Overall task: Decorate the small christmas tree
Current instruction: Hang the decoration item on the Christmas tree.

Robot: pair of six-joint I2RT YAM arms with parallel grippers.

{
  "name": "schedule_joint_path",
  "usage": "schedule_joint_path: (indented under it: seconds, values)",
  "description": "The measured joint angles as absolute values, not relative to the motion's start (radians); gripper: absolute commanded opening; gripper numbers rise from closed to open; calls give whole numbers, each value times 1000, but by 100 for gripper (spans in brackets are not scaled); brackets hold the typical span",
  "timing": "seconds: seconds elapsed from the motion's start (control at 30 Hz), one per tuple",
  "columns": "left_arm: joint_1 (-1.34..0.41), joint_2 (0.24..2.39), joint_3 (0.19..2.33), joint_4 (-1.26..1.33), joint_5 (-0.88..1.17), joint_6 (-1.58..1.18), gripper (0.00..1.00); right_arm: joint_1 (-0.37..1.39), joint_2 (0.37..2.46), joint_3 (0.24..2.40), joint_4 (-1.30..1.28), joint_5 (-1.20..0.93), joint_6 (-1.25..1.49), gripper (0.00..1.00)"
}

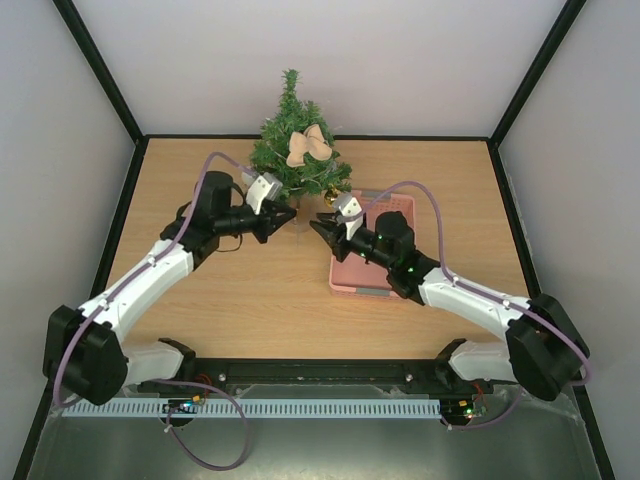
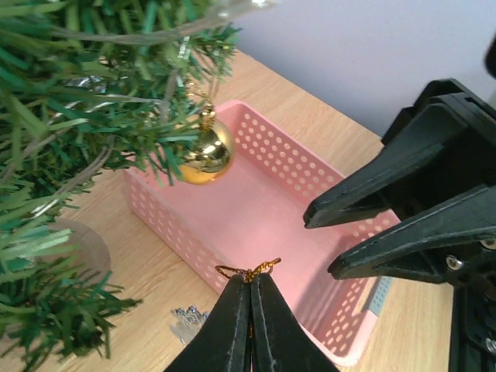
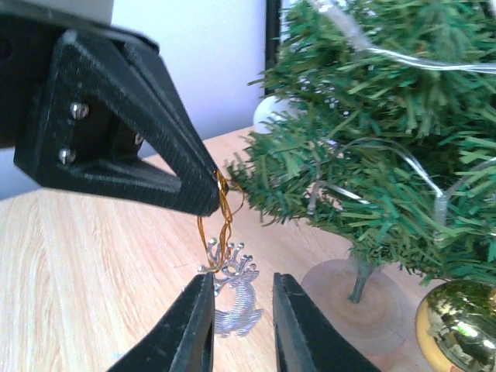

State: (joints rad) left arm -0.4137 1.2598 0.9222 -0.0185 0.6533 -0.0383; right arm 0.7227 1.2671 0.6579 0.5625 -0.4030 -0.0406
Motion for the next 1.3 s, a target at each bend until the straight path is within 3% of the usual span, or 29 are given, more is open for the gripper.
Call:
schedule_joint_path:
  seconds: [0.23,0.5,0.8,1.1,1.3]
  values:
    - [-414,1177,919,-135,731,73,2,730,1203,659,438,-539,-69,30]
    - [-414,1124,912,-228,738,125,2,763,1153,651,393,-570,-84,31]
    - [-410,1094,909,-284,594,95,2,798,1180,646,437,-522,-77,33]
    - [-176,1093,909,-281,660,36,2,801,1256,666,492,-422,-78,34]
    - [-156,1110,933,-321,716,61,2,801,1262,683,515,-402,-79,35]
